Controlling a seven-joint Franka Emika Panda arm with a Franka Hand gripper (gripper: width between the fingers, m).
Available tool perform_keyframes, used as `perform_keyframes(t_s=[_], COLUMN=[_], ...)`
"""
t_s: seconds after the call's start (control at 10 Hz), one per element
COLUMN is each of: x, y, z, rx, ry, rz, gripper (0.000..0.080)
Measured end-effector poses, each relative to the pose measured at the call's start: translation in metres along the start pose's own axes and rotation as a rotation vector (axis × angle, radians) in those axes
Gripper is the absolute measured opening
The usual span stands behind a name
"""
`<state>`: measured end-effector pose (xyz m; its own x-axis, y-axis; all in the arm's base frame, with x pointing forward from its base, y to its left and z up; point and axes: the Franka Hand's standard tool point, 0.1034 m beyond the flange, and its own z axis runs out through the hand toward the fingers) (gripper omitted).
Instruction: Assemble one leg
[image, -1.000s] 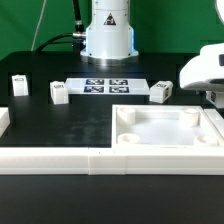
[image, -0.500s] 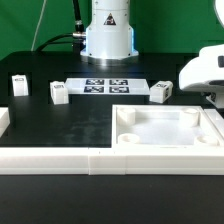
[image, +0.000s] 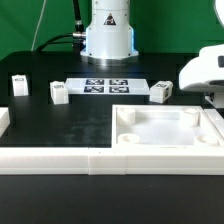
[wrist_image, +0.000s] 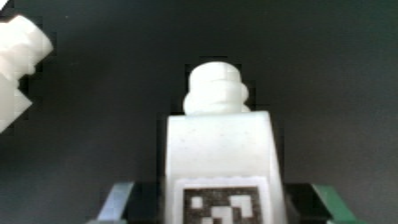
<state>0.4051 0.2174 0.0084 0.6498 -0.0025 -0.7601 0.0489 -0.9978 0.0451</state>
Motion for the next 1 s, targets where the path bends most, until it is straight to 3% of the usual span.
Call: perform_keyframes(t_s=[0.2, 0.4, 0.6, 0.8, 1.0], x=[0.000, -0.017, -0.029, -0.035, -0.025], y=[0.000, 0.014, 0.025, 0.025, 0.021], z=[-0.001, -0.032, -0.051, -0.053, -0.058], rx=[0.001, 0.008, 0.016, 0.014, 0.031], ry=[0.002, 0.019, 0.040, 0.067, 0.158], rz=[0.000, -0.023, -0.011, -0.011, -0.012], gripper=[0.0285, 0.0285, 0.0285, 0.0287, 0.0287])
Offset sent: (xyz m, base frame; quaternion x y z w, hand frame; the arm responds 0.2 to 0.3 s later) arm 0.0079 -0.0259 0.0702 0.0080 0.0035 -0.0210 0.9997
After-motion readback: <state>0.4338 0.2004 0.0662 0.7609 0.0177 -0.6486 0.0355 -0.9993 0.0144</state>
